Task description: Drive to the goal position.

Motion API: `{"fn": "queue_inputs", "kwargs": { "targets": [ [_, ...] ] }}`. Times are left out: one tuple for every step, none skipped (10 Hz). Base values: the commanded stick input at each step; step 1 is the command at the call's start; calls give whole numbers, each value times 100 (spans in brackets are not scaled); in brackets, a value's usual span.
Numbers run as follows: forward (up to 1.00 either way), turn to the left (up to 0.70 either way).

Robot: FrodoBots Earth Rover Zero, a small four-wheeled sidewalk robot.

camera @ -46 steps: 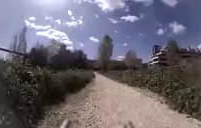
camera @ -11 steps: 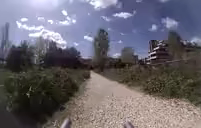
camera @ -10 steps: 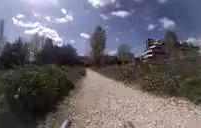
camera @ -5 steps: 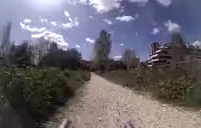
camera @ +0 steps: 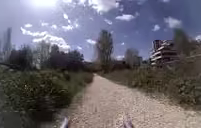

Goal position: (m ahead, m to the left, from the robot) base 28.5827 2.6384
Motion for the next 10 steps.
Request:
{"fn": "queue_inputs", "kwargs": {
  "targets": [
    [85, -17],
    [85, -34],
    [85, -20],
    [85, -4],
    [85, 0],
    [85, -9],
    [85, -32],
    [85, -34],
    [85, -17],
    [85, 0]
  ]
}}
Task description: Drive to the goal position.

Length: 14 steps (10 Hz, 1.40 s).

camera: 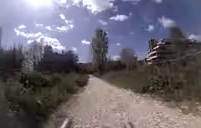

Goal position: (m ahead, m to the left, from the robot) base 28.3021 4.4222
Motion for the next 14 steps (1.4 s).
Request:
{"fn": "queue_inputs", "kwargs": {
  "targets": [
    [85, -2],
    [85, -13],
    [85, -31],
    [85, 0],
    [85, 0],
    [85, 0],
    [85, 0],
    [85, 0],
    [85, 0],
    [85, 0],
    [85, 0],
    [83, 0],
    [83, 0],
    [83, 0]
  ]
}}
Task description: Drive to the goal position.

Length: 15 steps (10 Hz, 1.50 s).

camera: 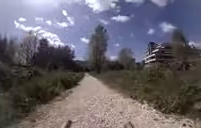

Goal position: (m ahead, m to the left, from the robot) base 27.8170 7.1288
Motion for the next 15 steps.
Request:
{"fn": "queue_inputs", "kwargs": {
  "targets": [
    [83, 0],
    [83, 0],
    [83, 0],
    [83, 0],
    [83, 0],
    [84, 0],
    [85, 0],
    [85, 0],
    [85, 0],
    [85, 0],
    [85, 0],
    [85, 0],
    [85, 0],
    [85, 0],
    [85, 0]
  ]
}}
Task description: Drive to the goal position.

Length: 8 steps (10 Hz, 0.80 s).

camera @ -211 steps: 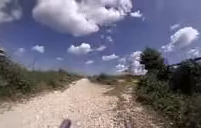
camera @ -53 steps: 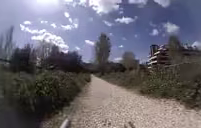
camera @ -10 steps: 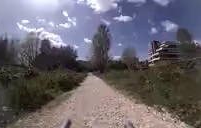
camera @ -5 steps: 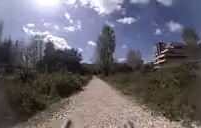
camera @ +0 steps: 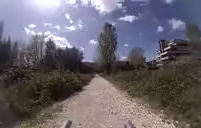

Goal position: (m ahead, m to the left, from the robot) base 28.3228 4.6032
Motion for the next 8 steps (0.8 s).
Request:
{"fn": "queue_inputs", "kwargs": {
  "targets": [
    [85, 0],
    [85, 0],
    [85, -31],
    [85, -34],
    [85, -20],
    [85, 0],
    [85, 0],
    [85, 0]
  ]
}}
